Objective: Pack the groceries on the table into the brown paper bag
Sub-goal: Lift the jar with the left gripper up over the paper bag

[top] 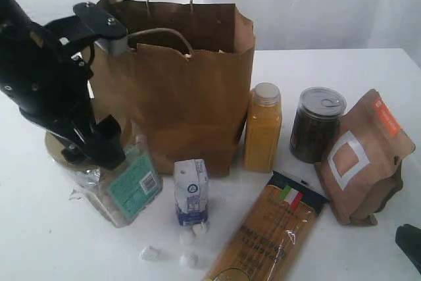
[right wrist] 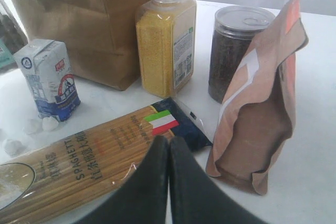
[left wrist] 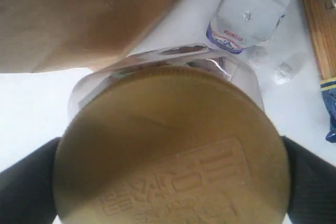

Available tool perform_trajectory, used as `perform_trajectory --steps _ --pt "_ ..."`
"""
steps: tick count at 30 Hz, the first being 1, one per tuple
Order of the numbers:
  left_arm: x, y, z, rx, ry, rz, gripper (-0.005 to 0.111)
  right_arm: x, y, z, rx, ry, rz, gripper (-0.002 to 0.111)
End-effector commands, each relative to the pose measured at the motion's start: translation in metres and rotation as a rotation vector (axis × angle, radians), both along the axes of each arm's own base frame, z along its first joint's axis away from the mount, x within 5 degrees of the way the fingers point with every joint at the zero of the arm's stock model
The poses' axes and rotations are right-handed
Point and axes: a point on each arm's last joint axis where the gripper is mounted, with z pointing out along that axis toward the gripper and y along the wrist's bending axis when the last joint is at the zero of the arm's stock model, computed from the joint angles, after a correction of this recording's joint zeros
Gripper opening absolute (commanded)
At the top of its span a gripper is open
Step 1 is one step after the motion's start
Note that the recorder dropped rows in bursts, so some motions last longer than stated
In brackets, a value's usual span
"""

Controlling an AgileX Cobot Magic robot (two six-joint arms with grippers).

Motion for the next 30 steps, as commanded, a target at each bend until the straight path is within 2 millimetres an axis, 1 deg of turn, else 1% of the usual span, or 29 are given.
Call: perform_trajectory --steps 1,4,6,7,8,11,15,18,21,25,30 --pt "-0.023 0.014 0.043 -0.061 -0.071 0.002 0.0 0.0 0.0 0.0 0.009 -0.013 0.002 0.0" --pt "-0.042 0.028 0.077 -0.092 -0.111 0.0 0.0 0.0 0.0 0.0 0.009 -0.013 0.002 0.0" --pt "-0.051 0.035 0.093 -0.111 -0.146 0.0 0.0 0.0 0.0 0.0 0.009 -0.013 0.002 0.0" --pt "-0.059 0.042 0.108 -0.134 -0.183 0.0 0.0 0.0 0.0 0.0 0.009 -0.013 0.002 0.0" --pt "-0.063 0.045 0.116 -0.144 -0.206 0.001 0.0 0.0 0.0 0.0 0.009 -0.013 0.002 0.0" --pt "-0.07 0.055 0.138 -0.16 -0.296 0.015 0.0 0.0 0.0 0.0 0.009 -0.013 0.002 0.0" --pt "-0.074 0.065 0.166 -0.17 -0.417 0.043 0.0 0.0 0.0 0.0 0.009 -0.013 0.002 0.0" --pt "-0.074 0.066 0.184 -0.215 -0.49 0.049 0.0 0.0 0.0 0.0 0.009 -0.013 0.002 0.0" --pt "-0.071 0.063 0.198 -0.26 -0.552 0.05 0.0 0.0 0.0 0.0 0.009 -0.013 0.002 0.0" --pt "-0.06 0.055 0.21 -0.299 -0.605 0.048 0.0 0.0 0.0 0.0 0.009 -0.013 0.002 0.0" --pt "-0.04 0.039 0.216 -0.327 -0.63 0.031 0.0 0.0 0.0 0.0 0.009 -0.013 0.002 0.0"
